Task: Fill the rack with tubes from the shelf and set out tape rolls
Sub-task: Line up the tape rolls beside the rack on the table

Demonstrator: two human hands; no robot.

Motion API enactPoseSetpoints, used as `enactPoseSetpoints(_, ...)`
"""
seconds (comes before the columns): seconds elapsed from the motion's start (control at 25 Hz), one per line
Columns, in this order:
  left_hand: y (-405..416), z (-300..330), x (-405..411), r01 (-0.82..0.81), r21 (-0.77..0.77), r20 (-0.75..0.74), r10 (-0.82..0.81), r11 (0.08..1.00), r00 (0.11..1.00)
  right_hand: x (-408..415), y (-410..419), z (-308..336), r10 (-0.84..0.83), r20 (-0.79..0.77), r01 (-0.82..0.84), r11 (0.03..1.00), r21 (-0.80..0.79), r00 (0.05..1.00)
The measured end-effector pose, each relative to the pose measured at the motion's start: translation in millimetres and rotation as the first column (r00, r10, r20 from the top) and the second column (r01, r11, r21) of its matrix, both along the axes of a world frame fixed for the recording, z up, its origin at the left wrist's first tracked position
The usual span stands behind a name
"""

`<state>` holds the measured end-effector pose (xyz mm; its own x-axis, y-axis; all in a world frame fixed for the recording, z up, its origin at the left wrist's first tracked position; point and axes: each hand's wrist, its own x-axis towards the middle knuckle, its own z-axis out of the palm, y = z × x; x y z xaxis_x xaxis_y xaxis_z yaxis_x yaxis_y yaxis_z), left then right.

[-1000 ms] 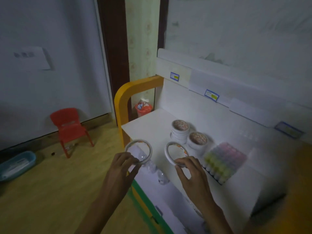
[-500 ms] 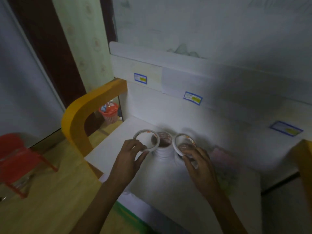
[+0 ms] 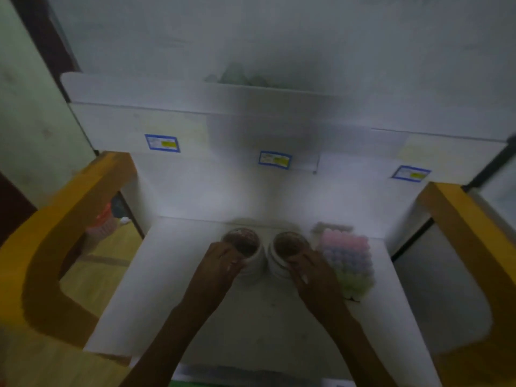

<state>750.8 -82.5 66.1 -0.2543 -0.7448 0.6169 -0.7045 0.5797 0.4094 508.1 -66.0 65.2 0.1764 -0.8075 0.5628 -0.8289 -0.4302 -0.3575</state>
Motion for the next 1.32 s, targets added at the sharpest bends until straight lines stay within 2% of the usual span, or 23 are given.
enactPoseSetpoints(0.24, -4, -5, 10, 0.064, 0.067, 0.036, -0.066, 0.996, 0.997, 11, 12, -9, -0.041, -0.044, 0.044, 0.997, 0.060, 0.998)
enactPoseSetpoints(0.44, -6, 2, 9, 0.102, 0.107, 0.098, -0.113, 0.989, 0.989, 10, 26, 7, -0.084, 0.011, 0.083, 0.994, 0.064, 0.996)
enactPoseSetpoints(0.56, -4, 8, -13, 0.222, 0.085, 0.207, -0.235, 0.971, 0.950, -1, 52, 22, -0.190, 0.045, 0.187, 0.980, 0.065, 0.981)
enactPoseSetpoints(0.6, -1, 9, -25, 0.268, 0.083, 0.234, -0.280, 0.960, 0.931, -9, 63, 24, -0.225, 0.054, 0.220, 0.972, 0.087, 0.973)
enactPoseSetpoints(0.76, 26, 25, -84, 0.374, 0.194, 0.027, -0.386, 0.907, 0.922, -56, 114, 21, -0.368, 0.055, 0.351, 0.915, 0.201, 0.928)
enactPoseSetpoints(1.12, 131, 39, -265, 0.644, 0.212, 0.051, -0.666, 0.735, 0.744, -194, 267, 26, -0.656, 0.111, 0.597, 0.735, 0.322, 0.747)
enactPoseSetpoints(1.32, 191, 20, -381, 0.715, 0.202, 0.123, -0.741, 0.670, 0.660, -288, 356, 31, -0.763, 0.085, 0.692, 0.623, 0.365, 0.641)
